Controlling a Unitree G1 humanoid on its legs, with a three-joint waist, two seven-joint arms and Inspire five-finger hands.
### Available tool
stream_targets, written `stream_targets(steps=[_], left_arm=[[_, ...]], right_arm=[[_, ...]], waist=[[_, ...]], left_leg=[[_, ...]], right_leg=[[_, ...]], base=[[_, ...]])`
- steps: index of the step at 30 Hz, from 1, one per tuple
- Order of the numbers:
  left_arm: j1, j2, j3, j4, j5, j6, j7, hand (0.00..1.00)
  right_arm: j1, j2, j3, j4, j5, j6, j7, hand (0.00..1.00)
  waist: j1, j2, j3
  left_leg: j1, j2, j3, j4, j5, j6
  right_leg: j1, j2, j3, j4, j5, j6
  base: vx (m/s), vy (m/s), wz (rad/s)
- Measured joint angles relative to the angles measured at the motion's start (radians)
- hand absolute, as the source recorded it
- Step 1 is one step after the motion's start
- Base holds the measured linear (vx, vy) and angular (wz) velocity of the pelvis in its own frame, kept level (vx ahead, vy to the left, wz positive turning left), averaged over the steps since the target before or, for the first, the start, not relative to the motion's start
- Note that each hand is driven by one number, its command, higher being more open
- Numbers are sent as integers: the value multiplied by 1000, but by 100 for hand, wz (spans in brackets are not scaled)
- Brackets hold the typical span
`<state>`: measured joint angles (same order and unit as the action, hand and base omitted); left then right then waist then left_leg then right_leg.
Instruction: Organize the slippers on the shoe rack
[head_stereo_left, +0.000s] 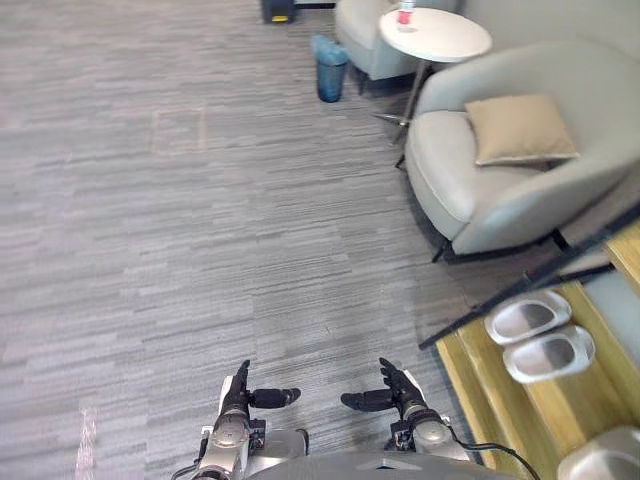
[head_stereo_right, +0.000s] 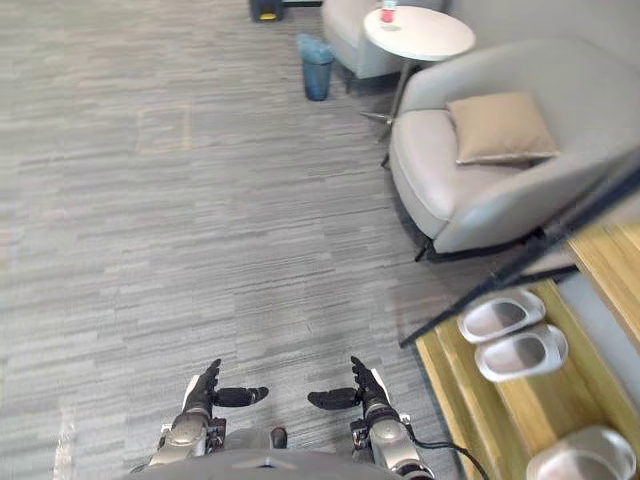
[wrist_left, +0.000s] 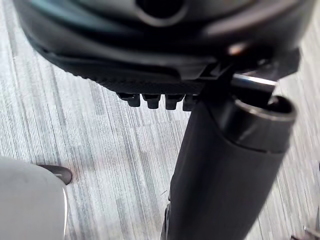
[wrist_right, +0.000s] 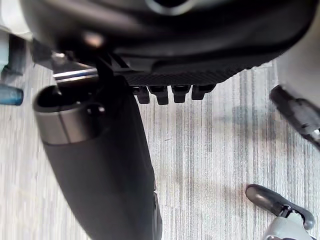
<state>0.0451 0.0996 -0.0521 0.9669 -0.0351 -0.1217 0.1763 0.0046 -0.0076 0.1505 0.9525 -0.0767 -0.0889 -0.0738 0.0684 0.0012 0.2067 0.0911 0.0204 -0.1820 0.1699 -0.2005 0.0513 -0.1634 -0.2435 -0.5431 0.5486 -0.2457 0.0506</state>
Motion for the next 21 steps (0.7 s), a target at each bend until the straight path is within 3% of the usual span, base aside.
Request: stream_targets(steps=[2,3,4,5,6,7,8,9,10,11,12,14,15,17,18,19,20,21], left_arm=[[-1,1,3,1,0,0,1,100],[0,0,8,5,1,0,2,100],[1,-4,8,14,2,0,1,100],[3,-17,10,23,4,1,1,100],[4,-20,15,20,9,-2,-4,100],[7,-27,29,18,8,-8,-9,100],[5,-29,37,22,9,-6,-7,100],[2,-29,54,18,6,-5,-8,100],[2,-30,65,12,5,-7,-8,100],[3,-31,88,-22,5,-9,-1,100],[2,-31,98,-34,6,-10,1,100],[-8,-27,110,-61,6,-10,-1,100],[-28,-22,117,-79,6,-11,-1,100],[-44,-8,117,-102,6,-11,0,100],[-36,-6,112,-109,3,-15,1,100],[-37,6,111,-114,3,-20,5,100],[-38,17,107,-113,8,-23,8,100],[-39,27,103,-108,7,-19,1,100]], right_arm=[[-16,-1,18,0,0,0,-1,100],[-26,3,30,-5,1,-4,2,100],[-26,5,30,-5,0,-3,3,100],[-31,-2,28,-6,1,-1,3,100],[-33,-2,26,-5,0,-1,3,100],[-40,-9,21,-4,0,1,3,100],[-41,-14,22,-4,0,3,3,100],[-30,-24,30,-3,1,9,3,100],[-27,-27,35,-1,1,14,3,100],[-34,-28,50,0,2,21,0,100],[-40,-28,60,-1,5,21,-3,100],[-73,-25,68,-1,12,20,-5,100],[-108,-25,67,-6,22,20,-9,100],[-129,-20,65,-16,23,19,-20,100],[-117,-20,65,-22,22,18,-23,100],[-108,-1,65,-20,21,20,-25,100],[-106,11,65,-22,21,18,-24,100],[-104,19,65,-22,19,19,-23,100]], waist=[[-2,2,8],[-10,-16,15],[-20,-14,11],[-22,3,2],[-20,9,0],[-20,17,-3],[-28,23,-2],[-30,21,2],[-25,19,6],[-9,7,15],[0,2,17],[23,-18,23],[32,-34,45],[34,-53,67],[40,-52,61],[41,-105,51],[37,-129,41],[36,-129,41]], left_leg=[[29,29,-44,-7,-30,-16],[49,33,-96,-6,-71,-32],[52,40,-130,-2,-88,-38],[57,61,-167,2,-100,-41],[47,67,-182,22,-103,-47],[8,68,-198,103,-111,-75],[-34,68,-188,206,-105,-145],[-117,76,-123,424,-57,-268],[-152,87,-75,516,-40,-279],[-240,141,97,710,-68,-215],[-272,160,149,750,-83,-189],[-362,175,240,744,-115,-144],[-426,163,288,650,-125,-124],[-495,126,323,438,-66,-77],[-494,100,318,294,140,-31],[-483,70,314,304,111,-26],[-478,54,305,294,97,-21],[-469,48,286,312,68,-10]], right_leg=[[-58,78,79,-179,73,22],[-80,104,172,-286,204,32],[-73,116,194,-272,250,16],[-76,134,191,-219,184,-20],[-90,136,191,-172,136,-27],[-86,130,161,-132,93,-48],[-50,125,117,-129,63,-54],[45,134,72,-180,43,-67],[92,149,63,-220,43,-67],[211,187,49,-325,45,-65],[243,197,43,-356,46,-64],[298,212,28,-407,47,-62],[327,209,25,-420,48,-60],[380,203,14,-424,44,-25],[405,219,5,-411,32,17],[411,182,-3,-394,24,27],[409,171,-1,-375,44,36],[409,166,14,-324,94,62]], base=[[323,-246,79],[347,-329,104],[458,-428,127],[343,-287,94],[549,-387,90],[468,-297,87],[587,-360,131],[403,-234,124],[557,-347,115],[430,-277,57],[500,-287,43],[429,-126,13],[458,-35,17],[498,47,29],[532,82,39],[586,73,46],[716,101,65],[722,130,62]])
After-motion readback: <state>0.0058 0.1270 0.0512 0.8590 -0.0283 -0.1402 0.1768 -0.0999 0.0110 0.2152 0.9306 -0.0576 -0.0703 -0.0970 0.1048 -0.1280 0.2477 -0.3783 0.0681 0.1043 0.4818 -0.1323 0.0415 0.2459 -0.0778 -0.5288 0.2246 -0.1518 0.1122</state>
